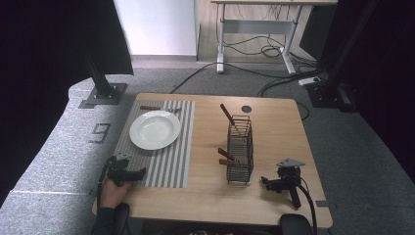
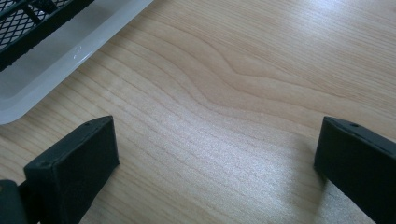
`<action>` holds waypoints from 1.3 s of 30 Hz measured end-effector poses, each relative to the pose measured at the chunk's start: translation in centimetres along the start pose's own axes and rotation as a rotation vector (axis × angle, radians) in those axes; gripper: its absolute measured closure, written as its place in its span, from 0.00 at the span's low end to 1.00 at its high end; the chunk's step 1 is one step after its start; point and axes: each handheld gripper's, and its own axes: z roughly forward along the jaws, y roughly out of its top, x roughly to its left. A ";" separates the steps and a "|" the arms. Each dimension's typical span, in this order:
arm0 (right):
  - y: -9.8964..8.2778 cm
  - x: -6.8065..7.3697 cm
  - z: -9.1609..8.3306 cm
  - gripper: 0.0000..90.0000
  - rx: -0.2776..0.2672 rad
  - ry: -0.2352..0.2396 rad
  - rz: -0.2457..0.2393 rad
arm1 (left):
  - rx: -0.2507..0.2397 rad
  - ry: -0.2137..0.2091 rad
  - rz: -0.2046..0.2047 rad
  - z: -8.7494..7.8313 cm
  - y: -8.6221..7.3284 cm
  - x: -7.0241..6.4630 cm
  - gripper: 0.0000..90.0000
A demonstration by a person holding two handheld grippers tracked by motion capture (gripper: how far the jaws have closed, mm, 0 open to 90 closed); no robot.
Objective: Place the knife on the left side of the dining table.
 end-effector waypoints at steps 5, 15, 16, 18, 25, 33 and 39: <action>0.0 0.0 0.0 0.00 0.000 0.000 -0.001 | -0.001 0.001 0.000 0.0 0.0 0.0 0.00; 0.0 0.0 0.0 0.00 0.000 0.000 -0.001 | -0.001 0.001 -0.001 0.0 0.0 0.0 0.00; 0.0 0.0 0.0 0.00 -0.001 0.000 0.000 | -0.001 0.001 -0.001 0.0 0.0 0.0 0.00; 0.0 0.0 0.0 0.00 -0.001 0.000 0.000 | -0.001 0.000 -0.001 0.0 0.0 0.0 0.00; 0.0 0.0 0.0 0.00 0.000 0.000 0.000 | -0.008 -0.003 -0.030 -0.2 0.0 0.2 0.02; 0.0 0.0 0.0 0.00 -0.001 0.000 0.000 | -0.002 0.003 -0.030 -0.5 0.5 0.1 0.00; 0.0 0.0 0.0 0.00 0.000 0.000 0.000 | -0.033 -0.032 -0.034 -1.2 1.5 -0.2 0.00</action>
